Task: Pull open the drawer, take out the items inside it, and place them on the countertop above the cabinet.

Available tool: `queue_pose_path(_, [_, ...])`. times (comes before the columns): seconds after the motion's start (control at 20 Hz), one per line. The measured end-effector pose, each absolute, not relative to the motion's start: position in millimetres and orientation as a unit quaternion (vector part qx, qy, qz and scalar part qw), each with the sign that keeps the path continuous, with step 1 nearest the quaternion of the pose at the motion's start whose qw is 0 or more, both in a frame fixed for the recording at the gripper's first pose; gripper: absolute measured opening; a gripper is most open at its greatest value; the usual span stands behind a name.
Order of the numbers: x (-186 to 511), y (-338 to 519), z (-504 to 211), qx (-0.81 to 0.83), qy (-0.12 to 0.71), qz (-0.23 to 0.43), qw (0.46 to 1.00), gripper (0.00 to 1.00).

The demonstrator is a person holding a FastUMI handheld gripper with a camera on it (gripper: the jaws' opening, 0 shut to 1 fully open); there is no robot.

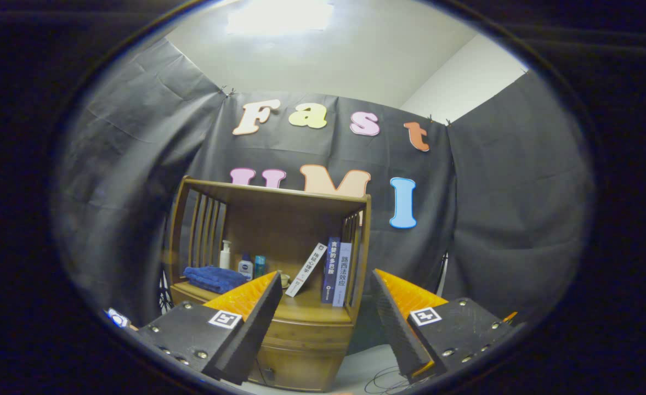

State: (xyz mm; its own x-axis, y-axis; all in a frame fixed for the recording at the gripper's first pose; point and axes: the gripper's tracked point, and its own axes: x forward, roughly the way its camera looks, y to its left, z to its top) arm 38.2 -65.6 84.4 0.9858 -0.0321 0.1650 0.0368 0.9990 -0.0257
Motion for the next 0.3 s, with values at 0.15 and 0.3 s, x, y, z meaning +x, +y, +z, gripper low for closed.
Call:
queue_pose_path(0.15, [33.4, -64.1, 82.5, -0.017, -0.08, -0.014, 0.997, 0.96])
queue_pose_path(0.3, [33.5, -64.2, 80.3, -0.019, -0.077, -0.013, 0.997, 0.96])
